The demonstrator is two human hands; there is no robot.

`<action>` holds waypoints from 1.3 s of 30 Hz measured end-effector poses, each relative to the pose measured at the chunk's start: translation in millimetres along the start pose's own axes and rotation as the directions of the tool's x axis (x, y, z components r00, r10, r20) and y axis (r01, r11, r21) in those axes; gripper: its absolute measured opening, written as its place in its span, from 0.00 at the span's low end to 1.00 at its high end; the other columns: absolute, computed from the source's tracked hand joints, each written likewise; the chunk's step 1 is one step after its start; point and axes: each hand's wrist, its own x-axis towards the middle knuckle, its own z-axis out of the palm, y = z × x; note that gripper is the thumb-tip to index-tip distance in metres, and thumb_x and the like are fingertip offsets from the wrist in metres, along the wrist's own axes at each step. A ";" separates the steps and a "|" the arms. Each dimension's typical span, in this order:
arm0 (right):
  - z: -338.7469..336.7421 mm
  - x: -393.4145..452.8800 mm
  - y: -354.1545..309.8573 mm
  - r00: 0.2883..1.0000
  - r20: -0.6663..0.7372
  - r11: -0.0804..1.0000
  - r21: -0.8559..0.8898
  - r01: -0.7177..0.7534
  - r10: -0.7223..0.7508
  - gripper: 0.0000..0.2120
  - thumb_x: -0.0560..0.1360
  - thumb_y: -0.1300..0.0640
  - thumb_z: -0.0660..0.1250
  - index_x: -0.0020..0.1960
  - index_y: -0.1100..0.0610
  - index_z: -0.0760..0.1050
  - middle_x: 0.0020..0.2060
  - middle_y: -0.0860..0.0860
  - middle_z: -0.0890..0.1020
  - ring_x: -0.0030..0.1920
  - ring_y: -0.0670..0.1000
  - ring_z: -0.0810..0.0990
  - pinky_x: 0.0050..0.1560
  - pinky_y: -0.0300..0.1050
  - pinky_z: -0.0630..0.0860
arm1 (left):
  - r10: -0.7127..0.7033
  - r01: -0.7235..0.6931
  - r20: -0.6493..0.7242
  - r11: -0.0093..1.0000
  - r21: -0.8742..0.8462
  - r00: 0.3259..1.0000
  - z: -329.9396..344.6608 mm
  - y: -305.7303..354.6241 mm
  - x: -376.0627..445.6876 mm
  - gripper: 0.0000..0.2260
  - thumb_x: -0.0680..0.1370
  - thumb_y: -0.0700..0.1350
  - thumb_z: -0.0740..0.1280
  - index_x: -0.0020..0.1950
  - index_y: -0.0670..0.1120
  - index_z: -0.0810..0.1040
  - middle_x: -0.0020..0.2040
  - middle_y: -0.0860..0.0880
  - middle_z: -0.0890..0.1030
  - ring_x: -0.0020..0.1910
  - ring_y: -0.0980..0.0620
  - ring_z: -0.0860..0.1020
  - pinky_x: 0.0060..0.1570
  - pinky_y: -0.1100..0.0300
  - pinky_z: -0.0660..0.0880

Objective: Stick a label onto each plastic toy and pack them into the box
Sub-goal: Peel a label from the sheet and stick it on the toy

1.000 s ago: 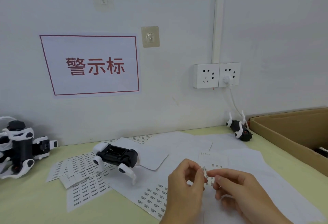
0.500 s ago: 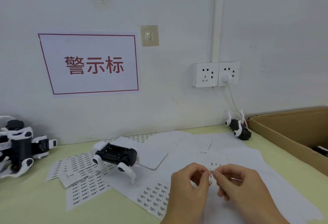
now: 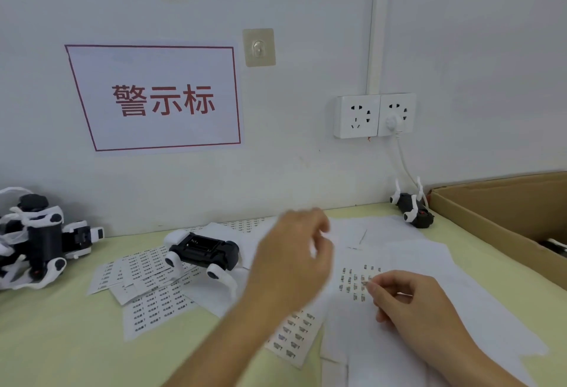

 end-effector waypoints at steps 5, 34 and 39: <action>1.9 1.8 4.3 1.000 -0.003 1.000 0.005 0.008 -0.008 0.07 0.76 0.59 0.72 0.38 0.55 0.82 0.27 0.49 0.82 0.27 0.47 0.81 0.30 0.37 0.75 | -0.342 0.302 0.135 0.920 0.250 0.930 -71.1 -67.5 26.4 0.22 0.76 0.30 0.56 0.58 0.54 0.74 0.59 0.51 0.77 0.58 0.52 0.75 0.56 0.59 0.71; -2.9 -3.6 -3.2 0.919 -0.133 0.928 -0.027 0.371 -0.371 0.09 0.77 0.61 0.67 0.41 0.51 0.76 0.41 0.43 0.80 0.46 0.45 0.78 0.36 0.36 0.72 | -0.581 0.743 0.468 0.458 -0.488 0.666 -22.4 -36.3 13.9 0.18 0.75 0.61 0.69 0.47 0.45 0.77 0.30 0.50 0.76 0.25 0.52 0.73 0.24 0.63 0.65; -3.2 -6.7 -7.2 0.884 -0.127 0.893 -0.050 0.447 -0.449 0.07 0.77 0.59 0.67 0.41 0.49 0.76 0.44 0.43 0.77 0.48 0.47 0.76 0.41 0.38 0.72 | -0.495 0.814 0.696 0.042 -0.579 0.521 26.6 -5.5 -13.2 0.16 0.77 0.50 0.67 0.30 0.48 0.81 0.29 0.48 0.75 0.25 0.52 0.73 0.28 0.62 0.68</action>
